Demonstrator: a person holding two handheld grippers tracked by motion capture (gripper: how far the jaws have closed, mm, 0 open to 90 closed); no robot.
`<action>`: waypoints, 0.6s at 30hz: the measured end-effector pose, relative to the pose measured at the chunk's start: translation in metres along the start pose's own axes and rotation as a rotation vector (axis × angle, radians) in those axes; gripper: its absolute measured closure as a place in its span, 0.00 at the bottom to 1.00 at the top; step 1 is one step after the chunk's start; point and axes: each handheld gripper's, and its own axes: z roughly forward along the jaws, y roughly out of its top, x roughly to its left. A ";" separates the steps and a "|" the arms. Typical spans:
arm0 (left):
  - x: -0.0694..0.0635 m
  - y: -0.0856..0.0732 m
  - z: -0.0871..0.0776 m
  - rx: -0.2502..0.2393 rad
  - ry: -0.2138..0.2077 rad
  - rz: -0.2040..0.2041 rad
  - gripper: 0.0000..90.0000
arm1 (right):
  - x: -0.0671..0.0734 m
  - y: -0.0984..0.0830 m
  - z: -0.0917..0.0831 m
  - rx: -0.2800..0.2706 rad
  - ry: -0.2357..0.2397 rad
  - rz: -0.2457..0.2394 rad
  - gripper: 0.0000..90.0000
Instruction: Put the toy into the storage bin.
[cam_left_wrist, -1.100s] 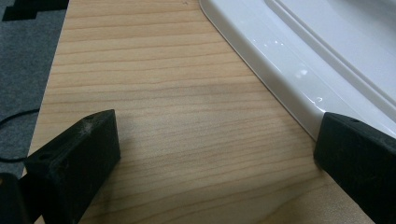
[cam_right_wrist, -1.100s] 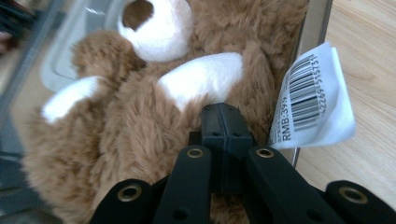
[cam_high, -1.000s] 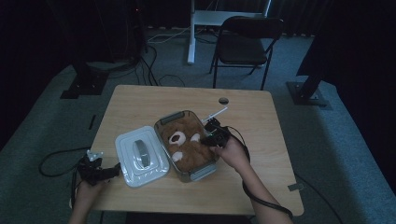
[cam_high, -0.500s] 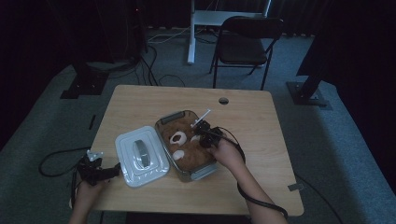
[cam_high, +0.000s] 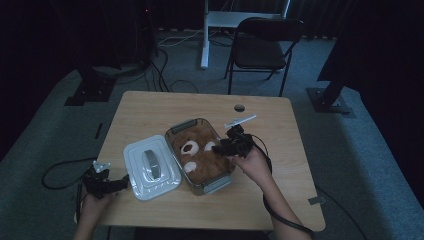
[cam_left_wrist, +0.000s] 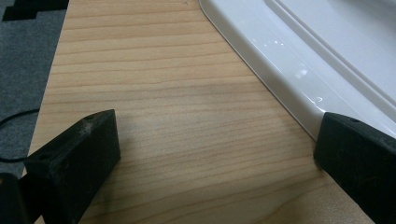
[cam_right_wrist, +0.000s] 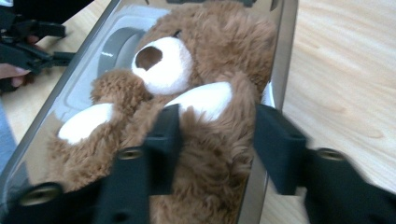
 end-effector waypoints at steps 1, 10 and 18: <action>0.000 0.000 0.000 0.000 0.000 0.000 0.01 | 0.000 0.000 0.000 -0.003 -0.009 -0.003 0.42; 0.000 0.000 0.000 -0.001 0.000 -0.002 0.01 | -0.012 -0.011 0.001 -0.072 0.038 0.059 0.13; 0.000 0.000 0.000 -0.001 0.000 -0.003 0.01 | -0.025 -0.024 -0.005 -0.132 -0.034 0.068 0.13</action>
